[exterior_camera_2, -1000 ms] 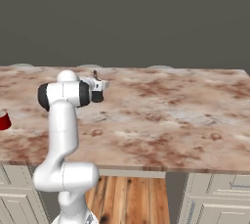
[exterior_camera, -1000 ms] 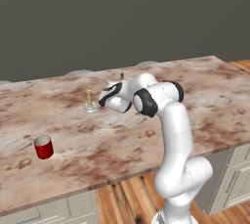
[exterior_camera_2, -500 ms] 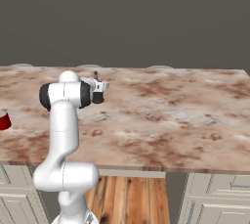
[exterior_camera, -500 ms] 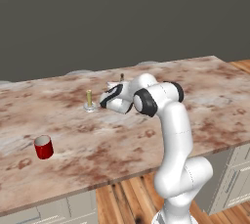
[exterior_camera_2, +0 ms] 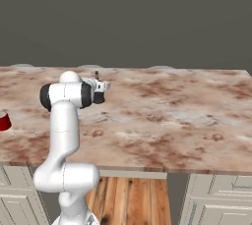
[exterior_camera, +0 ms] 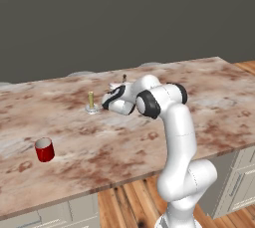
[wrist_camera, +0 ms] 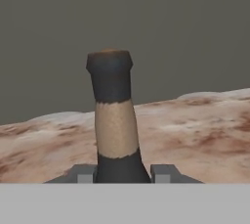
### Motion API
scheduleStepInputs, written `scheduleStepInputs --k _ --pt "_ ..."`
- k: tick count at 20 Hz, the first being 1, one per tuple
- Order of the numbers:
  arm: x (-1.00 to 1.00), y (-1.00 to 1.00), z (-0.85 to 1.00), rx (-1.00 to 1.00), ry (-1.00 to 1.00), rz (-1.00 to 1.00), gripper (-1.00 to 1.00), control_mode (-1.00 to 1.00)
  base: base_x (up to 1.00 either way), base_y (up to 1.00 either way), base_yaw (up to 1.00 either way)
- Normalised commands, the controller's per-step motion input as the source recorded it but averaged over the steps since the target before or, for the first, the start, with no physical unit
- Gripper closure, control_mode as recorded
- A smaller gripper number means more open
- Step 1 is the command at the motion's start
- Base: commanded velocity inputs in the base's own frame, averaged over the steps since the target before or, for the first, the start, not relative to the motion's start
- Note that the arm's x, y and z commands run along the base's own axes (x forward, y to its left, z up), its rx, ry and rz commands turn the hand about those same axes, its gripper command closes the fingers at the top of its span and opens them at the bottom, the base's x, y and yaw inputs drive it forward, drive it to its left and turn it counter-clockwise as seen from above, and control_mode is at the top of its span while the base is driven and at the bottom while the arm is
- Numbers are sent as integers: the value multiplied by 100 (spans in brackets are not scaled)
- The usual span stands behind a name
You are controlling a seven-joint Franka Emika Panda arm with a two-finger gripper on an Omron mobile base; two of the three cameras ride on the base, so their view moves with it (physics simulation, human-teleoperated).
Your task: Open the cabinet directly in front. Then move the liquor and the mug to the dining counter with the candle on it.
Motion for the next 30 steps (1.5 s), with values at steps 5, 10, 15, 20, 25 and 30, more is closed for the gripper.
scheduleStepInputs --k 5,10,15,20,25,30 --pt "0 0 0 0 0 0 -100 -100 0 0 0" --pt "0 0 11 0 0 0 -100 -100 0 0 0" --pt "0 0 36 0 0 -1 -100 -100 0 0 0" --pt "-7 0 85 0 1 -2 -100 -100 0 0 0" --pt "-21 0 100 0 5 0 -100 -100 0 0 0" --pt "-59 0 100 0 9 0 -100 -100 0 0 0"
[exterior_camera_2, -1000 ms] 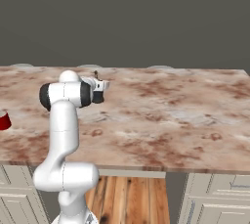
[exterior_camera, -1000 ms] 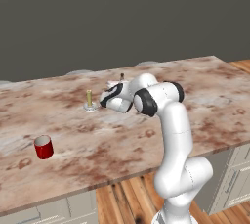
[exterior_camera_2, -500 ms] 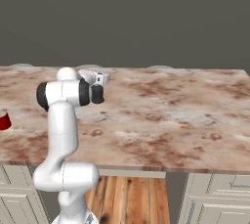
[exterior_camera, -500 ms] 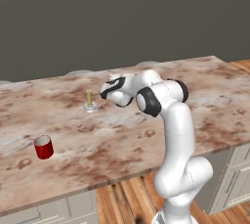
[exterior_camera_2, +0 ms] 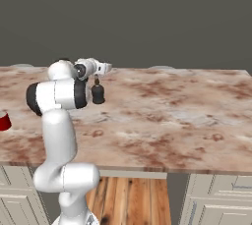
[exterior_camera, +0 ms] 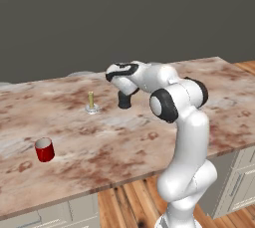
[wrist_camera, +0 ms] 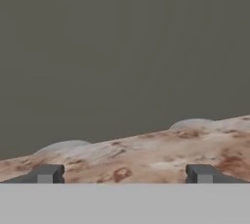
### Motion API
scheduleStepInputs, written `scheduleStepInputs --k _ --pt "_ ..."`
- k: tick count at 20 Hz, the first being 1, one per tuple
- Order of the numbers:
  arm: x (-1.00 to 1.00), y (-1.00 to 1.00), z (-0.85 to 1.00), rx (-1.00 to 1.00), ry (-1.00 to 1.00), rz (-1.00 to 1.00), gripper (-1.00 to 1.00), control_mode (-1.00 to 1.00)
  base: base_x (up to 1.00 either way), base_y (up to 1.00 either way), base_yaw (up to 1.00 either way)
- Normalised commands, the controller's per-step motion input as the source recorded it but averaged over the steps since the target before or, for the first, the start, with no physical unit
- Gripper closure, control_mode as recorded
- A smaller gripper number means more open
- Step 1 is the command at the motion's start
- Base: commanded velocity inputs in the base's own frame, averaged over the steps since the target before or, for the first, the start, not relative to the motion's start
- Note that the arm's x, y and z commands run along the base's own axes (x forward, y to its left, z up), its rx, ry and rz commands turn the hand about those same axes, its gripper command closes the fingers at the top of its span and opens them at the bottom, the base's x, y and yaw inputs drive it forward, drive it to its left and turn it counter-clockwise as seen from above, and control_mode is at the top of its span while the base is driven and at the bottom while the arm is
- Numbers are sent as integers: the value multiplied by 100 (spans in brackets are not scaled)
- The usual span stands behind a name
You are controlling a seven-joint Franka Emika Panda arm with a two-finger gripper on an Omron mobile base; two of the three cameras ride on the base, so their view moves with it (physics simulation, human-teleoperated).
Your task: Open the cabinet directly in front. Then move the liquor and the mug to the dining counter with the candle on it.
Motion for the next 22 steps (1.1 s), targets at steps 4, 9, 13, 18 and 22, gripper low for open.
scheduleStepInputs --k 4,9,13,18,22 --pt "-95 0 100 2 14 0 -100 -100 0 0 0" --pt "-100 0 100 5 16 1 -100 -100 0 0 0" --pt "-100 0 100 8 14 1 -100 -100 0 0 0" --pt "-100 0 100 9 30 2 -100 -100 0 0 0" --pt "-100 0 100 13 33 0 -100 -100 0 0 0"
